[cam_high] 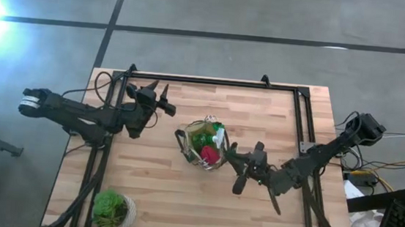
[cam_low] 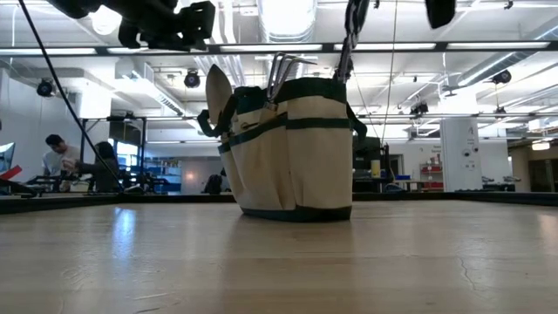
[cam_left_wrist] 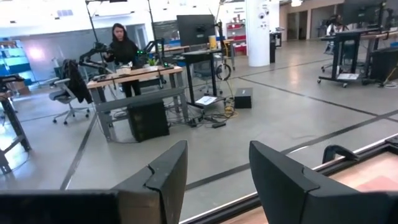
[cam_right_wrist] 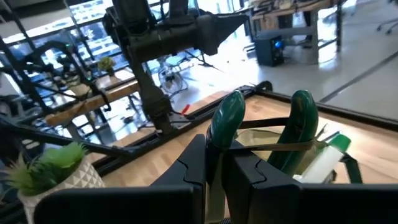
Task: Pick & Place Garden tools in Gardening bag
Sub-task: Put the shear scissors into the pocket of the gardening bag
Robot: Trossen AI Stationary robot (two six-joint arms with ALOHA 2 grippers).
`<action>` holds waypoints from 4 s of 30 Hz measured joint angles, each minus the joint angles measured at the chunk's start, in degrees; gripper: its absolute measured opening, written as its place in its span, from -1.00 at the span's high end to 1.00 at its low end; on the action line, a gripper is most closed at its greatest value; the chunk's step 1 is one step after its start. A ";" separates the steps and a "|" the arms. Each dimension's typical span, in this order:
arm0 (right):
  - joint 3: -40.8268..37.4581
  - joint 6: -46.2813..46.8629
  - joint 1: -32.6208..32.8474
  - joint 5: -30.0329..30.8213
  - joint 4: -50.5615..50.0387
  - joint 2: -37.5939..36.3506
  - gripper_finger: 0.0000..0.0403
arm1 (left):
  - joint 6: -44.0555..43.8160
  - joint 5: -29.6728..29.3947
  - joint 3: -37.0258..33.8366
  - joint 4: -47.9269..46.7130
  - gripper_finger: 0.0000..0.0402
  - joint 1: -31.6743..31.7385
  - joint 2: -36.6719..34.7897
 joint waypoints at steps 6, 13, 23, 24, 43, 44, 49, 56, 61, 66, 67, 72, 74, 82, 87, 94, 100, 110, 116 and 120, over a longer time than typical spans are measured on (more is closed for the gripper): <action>2.48 -2.43 4.07 10.68 -0.13 4.02 0.91 | 3.80 0.02 0.04 -0.01 0.13 0.00 0.00; 7.89 -6.03 5.50 20.14 -0.15 10.51 0.91 | 6.69 0.05 -0.26 -0.08 0.13 0.00 0.02; 15.11 -7.81 5.17 26.86 -0.27 19.16 0.91 | 6.32 0.07 -0.26 -0.08 0.13 0.00 0.04; 15.43 -7.72 5.18 27.27 -0.24 19.74 0.91 | 6.31 0.06 -0.26 -0.08 0.13 0.00 0.04; 15.03 -10.61 2.71 26.71 -0.63 24.64 0.91 | 6.23 0.07 -0.28 -0.13 0.13 0.00 0.07; 14.93 -10.62 2.59 26.52 -0.68 24.64 0.91 | 6.23 0.07 -0.28 -0.13 0.13 -0.02 0.07; 14.84 -10.48 2.01 23.93 -0.63 24.73 0.91 | 6.20 0.04 -0.30 -1.34 0.13 0.00 0.07; 14.72 -11.66 1.12 19.48 -0.63 24.86 0.91 | 6.63 0.04 -0.31 -1.54 0.13 0.00 0.07; 13.27 -10.95 0.25 18.29 -0.65 24.88 0.91 | 7.36 0.04 -0.31 -1.50 0.13 0.00 0.07; 11.76 -8.68 -0.17 17.58 -0.63 24.88 0.91 | 6.64 0.04 -0.31 -1.44 0.13 0.00 -0.27; 11.67 -8.50 -0.24 17.49 -0.64 24.88 0.91 | 6.47 0.03 -0.31 -1.40 0.13 0.00 -0.31; 11.67 -8.10 -1.03 11.30 -0.53 24.88 0.91 | 6.27 0.04 -0.31 -1.37 0.13 -0.01 -0.33; 11.67 -7.16 -1.59 8.65 -0.52 24.88 0.91 | 6.25 0.04 -0.31 -1.37 0.13 0.00 -0.35; 11.47 -6.63 -2.32 7.57 -0.57 24.88 0.91 | 6.55 0.04 -0.31 -1.42 0.13 0.00 -0.37; 10.57 -3.53 -2.64 7.72 -1.89 24.88 0.91 | 6.58 0.04 -0.31 -1.50 0.13 0.00 -0.37; 7.76 2.76 -2.76 10.46 -2.44 24.88 0.91 | 6.60 0.04 -0.31 -1.57 0.13 0.00 -0.37; 6.73 5.10 -2.87 11.00 -2.42 24.88 0.91 | 6.60 0.04 -0.31 -1.57 0.13 -0.01 -0.37; 4.60 9.00 -3.96 10.77 -3.13 24.77 0.91 | 6.55 0.04 -0.31 -1.57 0.13 0.00 -0.37; 4.21 10.94 -4.03 10.76 -3.01 24.75 0.91 | 6.51 0.04 -0.31 -1.57 0.13 -0.01 -0.37; 4.17 12.78 -4.07 10.76 -3.18 24.75 0.91 | 6.44 0.04 -0.31 -1.57 0.13 0.00 -0.37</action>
